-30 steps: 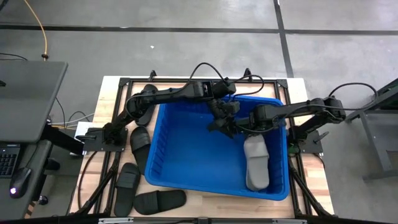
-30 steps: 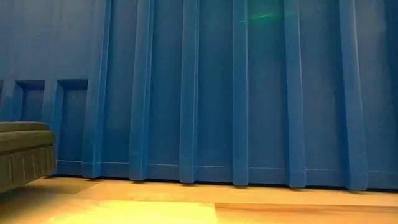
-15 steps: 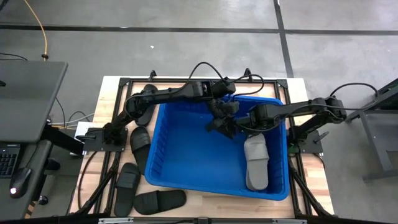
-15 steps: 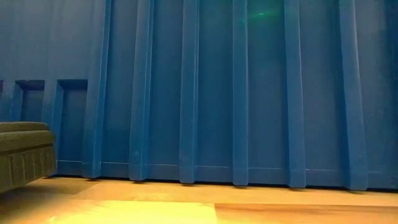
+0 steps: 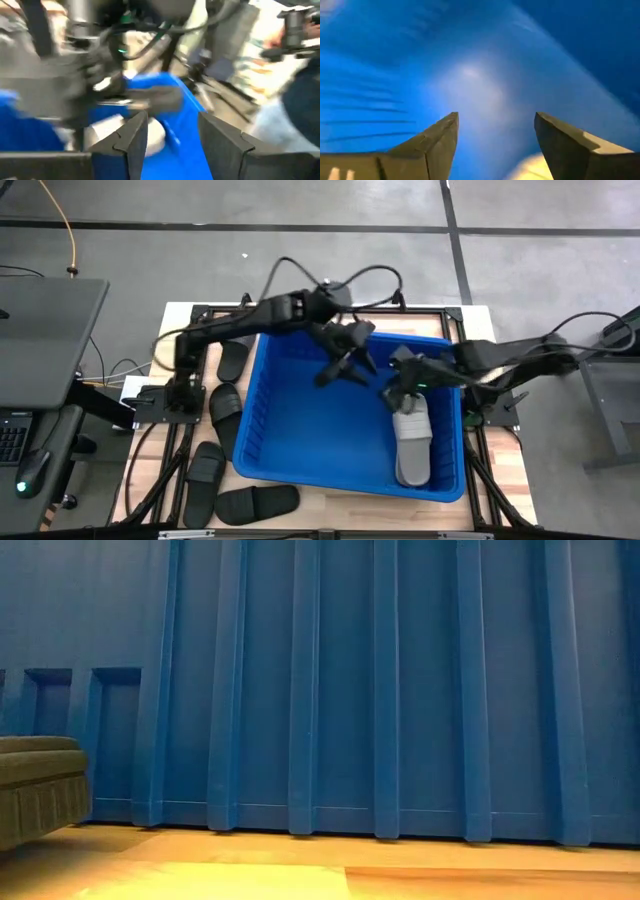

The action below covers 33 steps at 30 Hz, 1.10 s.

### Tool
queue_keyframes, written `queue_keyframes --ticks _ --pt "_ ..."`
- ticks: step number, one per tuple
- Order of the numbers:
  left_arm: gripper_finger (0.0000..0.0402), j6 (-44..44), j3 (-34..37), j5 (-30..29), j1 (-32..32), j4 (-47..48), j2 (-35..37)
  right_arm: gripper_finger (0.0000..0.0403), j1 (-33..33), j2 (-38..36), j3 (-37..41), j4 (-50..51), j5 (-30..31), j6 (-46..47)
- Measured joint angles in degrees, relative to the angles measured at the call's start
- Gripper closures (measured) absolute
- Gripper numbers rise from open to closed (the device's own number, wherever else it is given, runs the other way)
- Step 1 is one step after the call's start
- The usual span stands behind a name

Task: Pick and place slides into bin
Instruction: Put the black slide into the blue organizer bin

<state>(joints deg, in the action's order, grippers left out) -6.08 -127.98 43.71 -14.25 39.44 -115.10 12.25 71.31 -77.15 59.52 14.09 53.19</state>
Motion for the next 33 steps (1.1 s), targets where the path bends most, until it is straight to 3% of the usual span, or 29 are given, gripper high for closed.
queue_keyframes --ticks 5,9,14,20,26,33 --pt "0.0241 -0.13 0.04 -11.30 4.69 -4.92 4.49 0.0155 7.99 -7.11 0.48 -13.42 1.93 -3.93" --pt "0.0241 1.59 0.04 -19.49 10.92 -16.30 6.08 0.0155 13.95 -11.45 0.48 -19.84 5.09 -8.05" --pt "0.0241 7.19 -0.05 -26.50 19.72 -31.15 3.55 0.0155 19.16 -15.43 0.48 -18.30 12.21 -10.39" --pt "0.0241 9.47 0.32 -29.87 24.14 -31.82 0.56 0.0155 21.23 -17.55 0.50 -15.58 12.42 -9.65" --pt "0.0241 20.08 8.53 -25.01 27.01 -63.59 -1.18 0.0155 21.28 -18.34 0.50 -14.58 12.19 -10.42" --pt "0.0241 28.40 25.92 -30.37 23.80 -95.01 -0.16 0.0155 20.00 -19.77 0.50 -12.50 10.95 -9.67"
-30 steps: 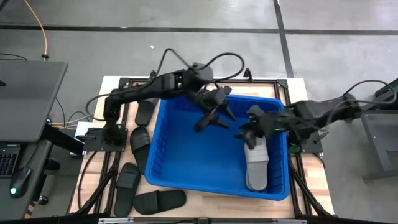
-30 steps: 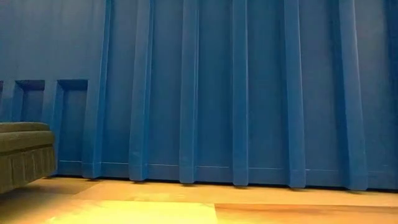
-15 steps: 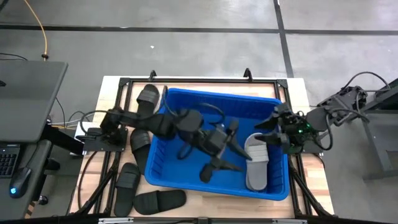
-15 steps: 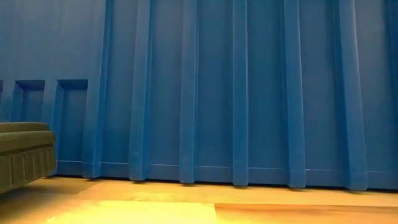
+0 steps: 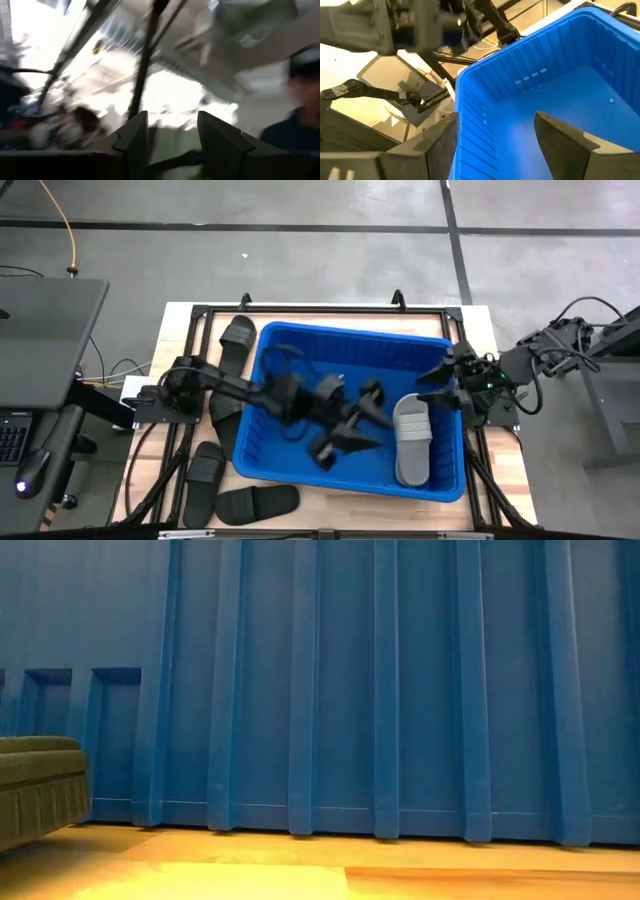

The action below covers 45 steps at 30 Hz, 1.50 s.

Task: Pick and place slides into bin
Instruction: Put the black slide into the blue organizer bin

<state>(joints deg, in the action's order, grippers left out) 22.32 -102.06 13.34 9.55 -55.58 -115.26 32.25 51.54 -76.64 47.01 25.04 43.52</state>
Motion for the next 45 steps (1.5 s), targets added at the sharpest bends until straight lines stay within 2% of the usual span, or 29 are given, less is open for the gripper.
queue_keyframes --ticks 4,6,9,11,13,16,18,22,24,30,34,37,40,45 --pt "0.0241 5.27 11.99 -4.10 -1.35 -19.40 2.00 0.0155 0.18 -1.47 0.00 -2.21 -0.74 -0.57" --pt "0.0241 7.70 15.95 -8.31 -2.87 -26.26 1.93 0.0155 0.18 -2.25 0.00 -3.81 -0.37 -1.69" --pt "0.0241 8.05 19.32 -8.44 -4.77 -33.38 1.87 0.0155 0.18 -3.90 0.00 -0.52 3.80 -2.35" --pt "0.0241 10.51 20.25 -7.02 -5.49 -34.00 2.10 0.0155 0.04 -5.45 0.00 3.49 5.44 -0.24" --pt "0.0241 12.12 20.47 -6.28 -6.75 -33.99 2.43 0.0155 0.02 -7.04 0.00 8.06 7.61 5.99" --pt "0.0241 10.47 20.26 -7.34 -9.39 -33.97 3.95 0.0155 0.90 -9.31 0.01 10.67 9.01 6.85" --pt "0.0241 10.48 20.24 -5.98 -11.48 -33.96 5.25 0.0155 1.52 -11.84 0.58 9.80 8.84 6.16" --pt "0.0241 10.49 20.26 -2.41 -15.02 -33.91 6.97 0.0155 1.93 -20.44 6.55 -0.41 5.92 -0.55" --pt "0.0241 10.50 20.26 -2.35 -16.54 -33.97 7.75 0.0155 1.91 -26.73 12.55 -6.18 3.52 -0.39" --pt "0.0241 9.20 20.17 0.17 -22.47 -31.97 11.14 0.0155 1.92 -43.41 32.05 -19.91 2.10 -0.08" --pt "0.0241 10.77 20.22 8.64 -28.15 -29.86 11.30 0.0155 1.92 -50.06 40.39 -28.21 -3.59 -0.17" --pt "0.0240 17.27 20.22 15.87 -32.99 -29.82 11.30 0.0155 1.93 -51.27 42.83 -31.63 -6.66 -0.71" --pt "0.0243 22.82 20.22 22.55 -37.77 -29.46 11.30 0.0155 1.90 -50.74 42.45 -30.15 -6.19 -0.34" --pt "0.0266 28.31 20.24 31.79 -44.94 -30.02 13.10 0.0155 1.90 -51.23 42.51 -23.07 -0.68 6.29"
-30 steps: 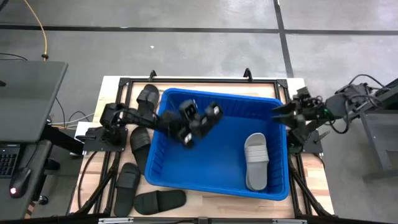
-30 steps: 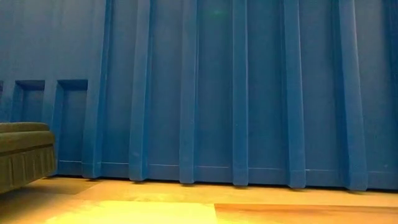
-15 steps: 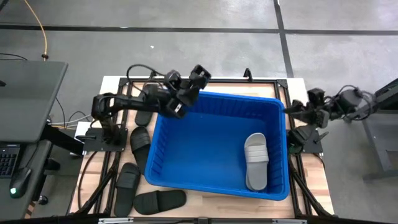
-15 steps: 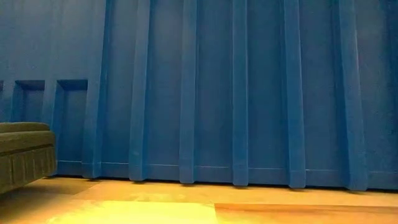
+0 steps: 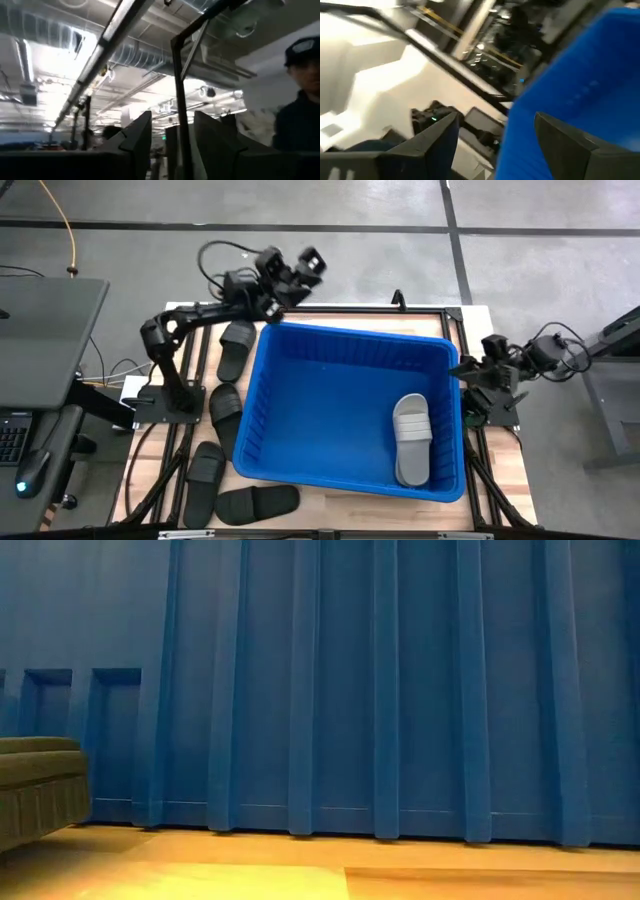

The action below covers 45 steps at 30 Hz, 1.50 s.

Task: Pick and place slides into bin
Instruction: Put the black slide into the blue organizer bin

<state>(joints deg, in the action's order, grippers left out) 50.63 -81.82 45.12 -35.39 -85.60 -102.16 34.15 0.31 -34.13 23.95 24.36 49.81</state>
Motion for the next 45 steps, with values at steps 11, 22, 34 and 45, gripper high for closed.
queue_keyframes --ticks 11,22,34,45 --pt "0.0325 -4.37 0.00 -6.69 -19.40 6.73 7.12 0.0155 0.00 0.71 0.50 9.41 14.66 6.57" --pt "0.0368 -8.97 -0.04 4.04 -34.24 26.10 7.69 0.0155 0.00 0.73 0.50 9.70 14.66 14.48" --pt "0.0393 -30.13 -0.01 0.81 -41.54 76.85 7.40 0.0155 0.00 0.73 0.50 9.50 14.56 11.92" --pt "0.0389 -46.83 -0.02 -19.65 -38.62 114.98 7.31 0.0155 -0.02 0.75 0.50 9.73 19.18 6.94"
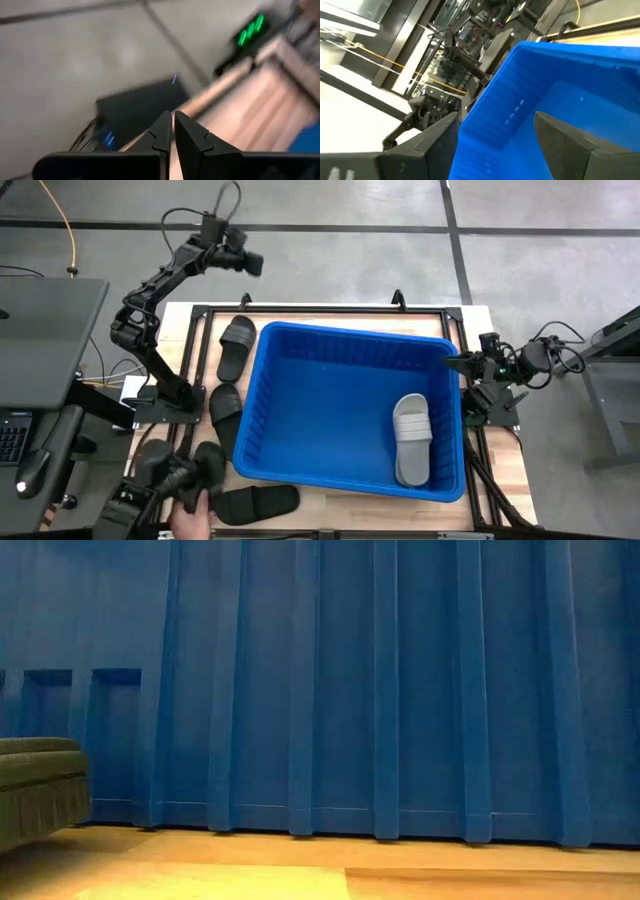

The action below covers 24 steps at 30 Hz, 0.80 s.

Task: Pick and place slides into bin
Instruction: Put the black slide into the blue organizer bin

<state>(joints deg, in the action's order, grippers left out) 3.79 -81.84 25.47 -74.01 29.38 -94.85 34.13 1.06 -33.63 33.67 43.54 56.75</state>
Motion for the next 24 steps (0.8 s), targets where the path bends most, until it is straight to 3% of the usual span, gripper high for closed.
queue_keyframes --ticks 5,7,11,13,16,21,24 --pt "0.0389 -14.58 1.81 -4.54 2.17 11.59 -0.20 0.0155 0.00 0.00 0.00 0.11 3.07 -1.00" --pt "0.0389 -10.04 5.87 -3.30 2.10 10.88 -0.27 0.0155 0.00 0.00 0.00 0.54 3.48 -1.65" --pt "0.0389 -1.01 18.71 6.81 0.43 -10.73 5.26 0.0155 0.00 0.00 0.00 1.61 4.38 -1.35" --pt "0.0389 4.10 25.05 5.64 0.97 -20.51 10.91 0.0155 0.00 0.00 0.00 1.62 4.33 -1.19" --pt "0.0389 8.90 31.93 -0.61 4.17 -26.28 19.81 0.0155 0.00 0.00 0.00 2.03 3.87 0.50" --pt "0.0389 12.71 37.35 -2.71 8.86 -27.32 30.76 0.0155 0.00 0.00 0.00 3.40 5.11 1.29" --pt "0.0389 17.70 38.42 -7.13 13.77 -17.73 34.61 0.0155 0.00 0.00 0.00 3.43 6.06 1.29"
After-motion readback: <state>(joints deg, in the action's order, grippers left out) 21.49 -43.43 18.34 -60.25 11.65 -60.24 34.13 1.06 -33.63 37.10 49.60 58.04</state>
